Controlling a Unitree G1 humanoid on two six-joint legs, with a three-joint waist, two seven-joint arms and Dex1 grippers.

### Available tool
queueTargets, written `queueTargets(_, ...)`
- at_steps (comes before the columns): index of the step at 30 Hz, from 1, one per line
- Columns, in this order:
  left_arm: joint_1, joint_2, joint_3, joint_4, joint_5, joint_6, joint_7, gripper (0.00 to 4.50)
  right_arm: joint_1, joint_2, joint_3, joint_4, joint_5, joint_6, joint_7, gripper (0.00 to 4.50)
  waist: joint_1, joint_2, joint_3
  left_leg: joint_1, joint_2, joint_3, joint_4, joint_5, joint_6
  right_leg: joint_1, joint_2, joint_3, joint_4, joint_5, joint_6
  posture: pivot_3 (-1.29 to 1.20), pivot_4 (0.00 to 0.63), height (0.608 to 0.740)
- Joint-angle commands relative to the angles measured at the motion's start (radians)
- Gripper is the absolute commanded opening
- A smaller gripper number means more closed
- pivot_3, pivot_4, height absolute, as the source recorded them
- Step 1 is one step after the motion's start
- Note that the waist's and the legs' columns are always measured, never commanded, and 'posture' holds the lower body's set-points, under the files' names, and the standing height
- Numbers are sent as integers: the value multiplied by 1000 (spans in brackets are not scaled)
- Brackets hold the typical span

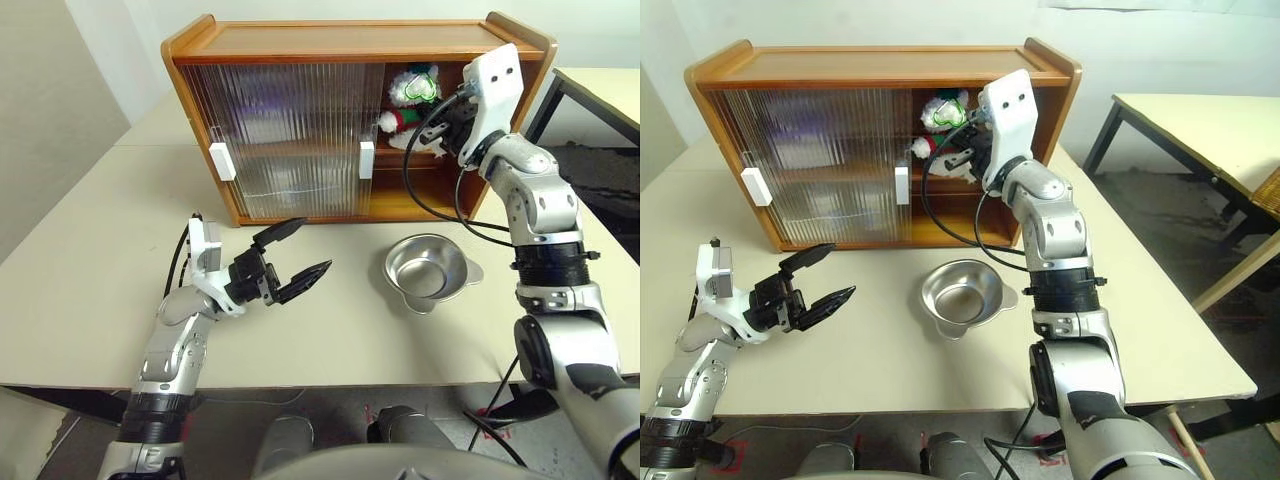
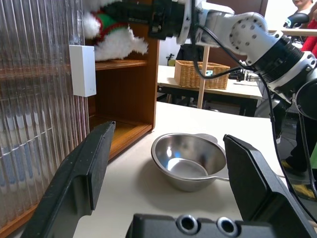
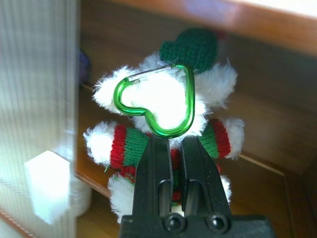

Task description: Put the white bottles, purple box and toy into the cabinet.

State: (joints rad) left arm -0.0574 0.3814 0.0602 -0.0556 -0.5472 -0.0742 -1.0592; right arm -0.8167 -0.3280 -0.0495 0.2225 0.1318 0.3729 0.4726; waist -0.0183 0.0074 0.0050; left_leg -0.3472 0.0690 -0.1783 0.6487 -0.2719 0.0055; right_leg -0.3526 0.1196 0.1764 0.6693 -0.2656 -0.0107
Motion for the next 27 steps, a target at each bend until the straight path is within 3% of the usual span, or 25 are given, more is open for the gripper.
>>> queueTargets(1,6,4,-2,4,14,-8,4,4500,-32,-11,14,59,-26,-47,-6,11,0,0,0,0,0,0,-1,0,0,0,0,0,0,0,0,-6,0,740)
queueTargets(16,0,4,-6,7,14,-6,2,4500,-102,-38,-8,225,-54,-173,-73,11,2,0,0,-1,0,0,-2,0,0,-1,0,0,-1,0,1,-12,0,740)
queueTargets(27,3,5,-5,6,13,-3,3,4500,-104,-38,-3,224,-63,-175,-68,3812,2,0,0,-1,0,0,-4,0,0,-2,0,0,-1,0,2,-14,0,740)
